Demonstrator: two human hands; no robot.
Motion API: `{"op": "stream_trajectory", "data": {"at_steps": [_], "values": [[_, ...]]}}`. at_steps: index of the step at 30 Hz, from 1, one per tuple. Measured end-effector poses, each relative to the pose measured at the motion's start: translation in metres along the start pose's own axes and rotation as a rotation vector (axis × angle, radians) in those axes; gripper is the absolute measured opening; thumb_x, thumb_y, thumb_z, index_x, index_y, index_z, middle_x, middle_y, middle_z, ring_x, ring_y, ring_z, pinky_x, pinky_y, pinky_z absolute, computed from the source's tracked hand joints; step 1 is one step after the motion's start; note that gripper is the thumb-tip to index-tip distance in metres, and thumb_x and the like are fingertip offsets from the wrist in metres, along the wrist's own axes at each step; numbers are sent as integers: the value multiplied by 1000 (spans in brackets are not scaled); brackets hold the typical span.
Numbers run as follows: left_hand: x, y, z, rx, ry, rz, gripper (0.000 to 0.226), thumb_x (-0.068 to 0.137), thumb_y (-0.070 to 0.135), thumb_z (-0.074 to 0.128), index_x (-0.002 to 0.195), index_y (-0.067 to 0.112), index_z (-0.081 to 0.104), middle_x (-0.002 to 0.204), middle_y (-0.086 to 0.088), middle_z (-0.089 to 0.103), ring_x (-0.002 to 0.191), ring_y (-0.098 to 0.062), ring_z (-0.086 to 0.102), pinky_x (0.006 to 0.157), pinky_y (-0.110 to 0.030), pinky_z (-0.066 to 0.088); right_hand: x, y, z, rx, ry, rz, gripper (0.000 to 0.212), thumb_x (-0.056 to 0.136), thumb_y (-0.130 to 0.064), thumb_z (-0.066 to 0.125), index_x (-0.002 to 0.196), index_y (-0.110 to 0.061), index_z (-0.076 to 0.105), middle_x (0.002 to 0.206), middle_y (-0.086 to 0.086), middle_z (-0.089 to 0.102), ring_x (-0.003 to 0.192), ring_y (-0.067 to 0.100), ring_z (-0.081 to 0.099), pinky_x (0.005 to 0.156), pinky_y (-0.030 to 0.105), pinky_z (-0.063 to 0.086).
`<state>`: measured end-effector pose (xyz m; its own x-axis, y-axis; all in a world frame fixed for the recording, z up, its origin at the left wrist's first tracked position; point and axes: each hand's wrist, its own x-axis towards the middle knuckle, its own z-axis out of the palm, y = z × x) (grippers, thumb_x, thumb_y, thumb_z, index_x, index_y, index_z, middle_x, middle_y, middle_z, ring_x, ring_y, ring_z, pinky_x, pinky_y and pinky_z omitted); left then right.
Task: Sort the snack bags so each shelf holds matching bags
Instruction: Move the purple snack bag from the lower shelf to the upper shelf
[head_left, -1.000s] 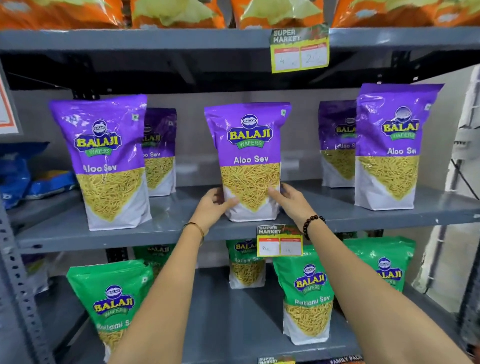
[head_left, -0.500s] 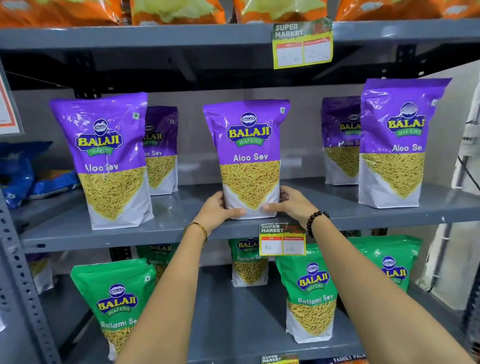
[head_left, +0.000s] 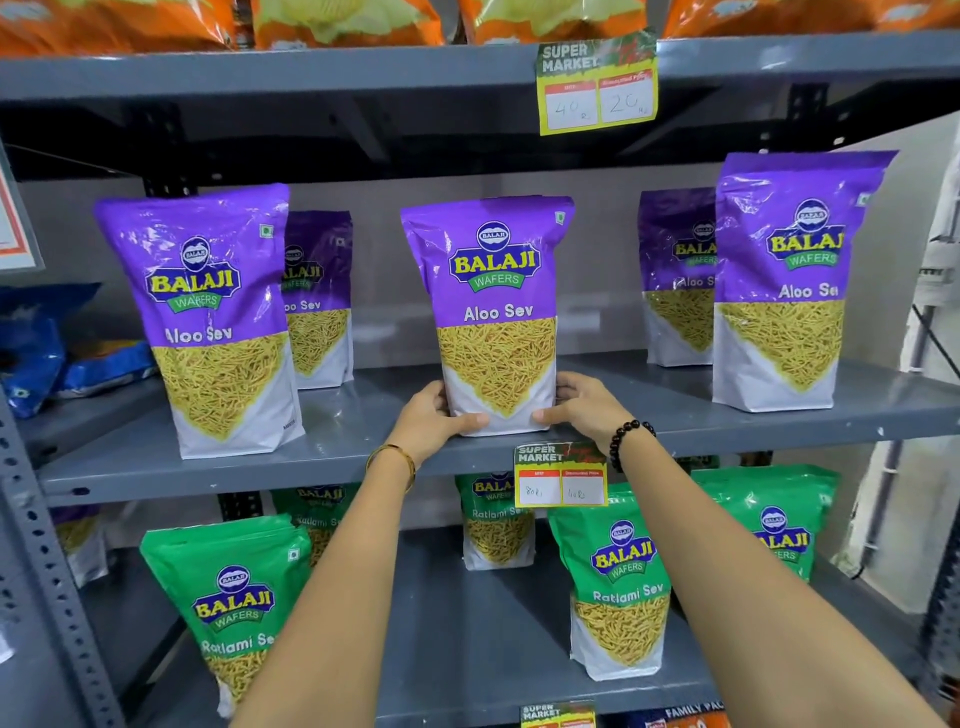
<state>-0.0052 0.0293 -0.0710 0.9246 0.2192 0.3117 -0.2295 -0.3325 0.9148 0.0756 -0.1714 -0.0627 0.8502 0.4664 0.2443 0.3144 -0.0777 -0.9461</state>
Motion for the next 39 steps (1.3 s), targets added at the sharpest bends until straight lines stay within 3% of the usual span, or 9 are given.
{"op": "stream_trajectory", "data": {"at_steps": [4,12,21,26,39], "values": [[1,0,1,-1,10,-2,57,65,16,79,114,11,51,123,-9,62,110,-22,60,98,-37,47,0,0,0,2,7,5,51,68,2,72,116,-6,55,119,12,62,104,24,61,87,34,51],[0,0,1,-1,22,0,54,66,13,78,113,11,52,123,-10,61,109,-23,60,96,-35,48,0,1,-1,-6,18,17,53,65,2,74,114,-7,56,119,14,64,107,27,61,96,42,49],[-1,2,2,-6,28,3,56,68,9,77,117,7,50,125,-12,60,107,-22,59,89,-29,46,-3,-2,0,3,28,18,47,65,2,74,106,-14,58,115,11,64,105,26,62,94,41,51],[-1,2,2,-12,28,-6,55,67,8,77,116,7,50,126,-13,60,109,-23,59,92,-31,46,-5,-4,1,1,27,8,44,66,2,73,104,-14,57,114,11,64,102,24,62,88,35,51],[-1,3,1,4,14,-12,58,67,11,77,118,8,50,127,-12,60,113,-24,58,99,-36,46,-5,-4,0,-21,44,17,45,63,0,75,102,-15,59,113,9,66,106,25,62,98,41,48]]}}
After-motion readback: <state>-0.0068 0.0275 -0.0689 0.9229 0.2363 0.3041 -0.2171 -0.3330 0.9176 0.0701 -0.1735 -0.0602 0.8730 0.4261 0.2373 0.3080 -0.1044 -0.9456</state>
